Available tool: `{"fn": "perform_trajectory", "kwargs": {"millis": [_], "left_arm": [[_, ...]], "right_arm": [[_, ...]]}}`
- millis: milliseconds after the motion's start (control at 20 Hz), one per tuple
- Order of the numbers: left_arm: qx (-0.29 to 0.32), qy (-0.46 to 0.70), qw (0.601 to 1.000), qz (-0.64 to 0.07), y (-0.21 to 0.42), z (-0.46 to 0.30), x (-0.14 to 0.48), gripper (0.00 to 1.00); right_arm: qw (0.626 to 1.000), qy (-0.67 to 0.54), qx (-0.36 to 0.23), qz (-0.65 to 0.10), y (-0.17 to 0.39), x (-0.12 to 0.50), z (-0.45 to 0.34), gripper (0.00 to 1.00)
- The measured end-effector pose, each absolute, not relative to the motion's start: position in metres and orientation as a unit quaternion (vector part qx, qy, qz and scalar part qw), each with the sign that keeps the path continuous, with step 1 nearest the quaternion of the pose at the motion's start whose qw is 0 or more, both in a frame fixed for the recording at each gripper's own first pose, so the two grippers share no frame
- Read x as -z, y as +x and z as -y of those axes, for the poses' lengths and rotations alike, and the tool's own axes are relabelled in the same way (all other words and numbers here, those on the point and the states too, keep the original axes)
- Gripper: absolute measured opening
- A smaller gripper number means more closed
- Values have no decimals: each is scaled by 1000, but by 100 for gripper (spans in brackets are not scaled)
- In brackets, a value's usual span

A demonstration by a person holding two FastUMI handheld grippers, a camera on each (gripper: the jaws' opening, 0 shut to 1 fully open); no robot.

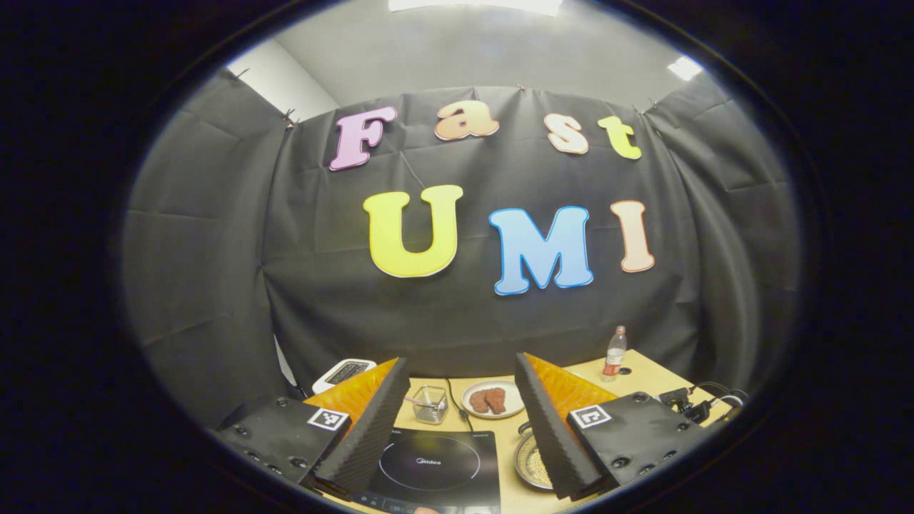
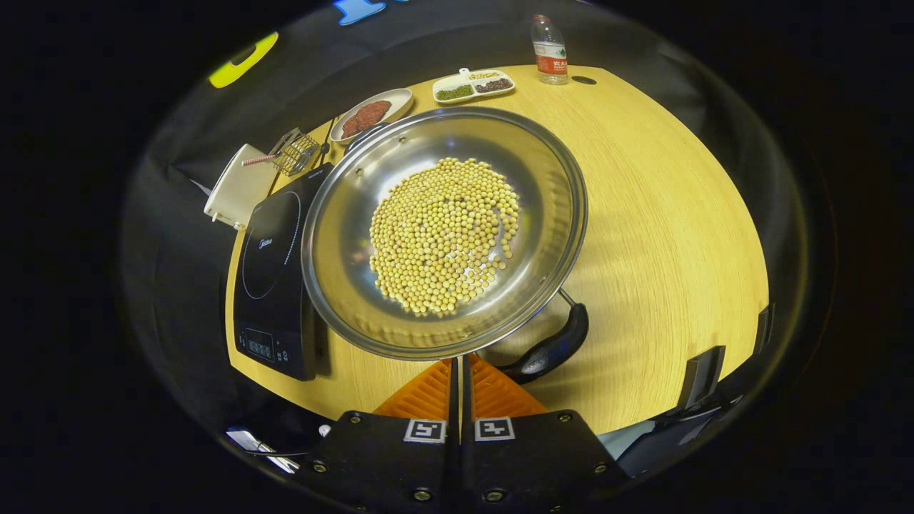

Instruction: First push the handle of the pot to place it horizontally, then grasp the pot with both hands and set it on the induction cooktop.

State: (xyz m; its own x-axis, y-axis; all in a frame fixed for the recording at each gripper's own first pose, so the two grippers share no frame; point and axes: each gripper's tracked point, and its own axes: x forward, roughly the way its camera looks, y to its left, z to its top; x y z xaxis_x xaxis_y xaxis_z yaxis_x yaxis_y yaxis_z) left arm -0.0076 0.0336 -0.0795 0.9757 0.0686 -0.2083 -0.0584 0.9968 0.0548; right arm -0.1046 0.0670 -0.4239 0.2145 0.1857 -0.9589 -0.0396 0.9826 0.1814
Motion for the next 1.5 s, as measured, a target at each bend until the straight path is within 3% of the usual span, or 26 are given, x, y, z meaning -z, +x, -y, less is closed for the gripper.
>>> {"fn": "perform_trajectory", "kwargs": {"millis": [1500], "left_arm": [[-31, 31, 991, -125, 4, 7, 89, 99]], "right_arm": [[784, 46, -22, -618, -53, 433, 24, 1]]}}
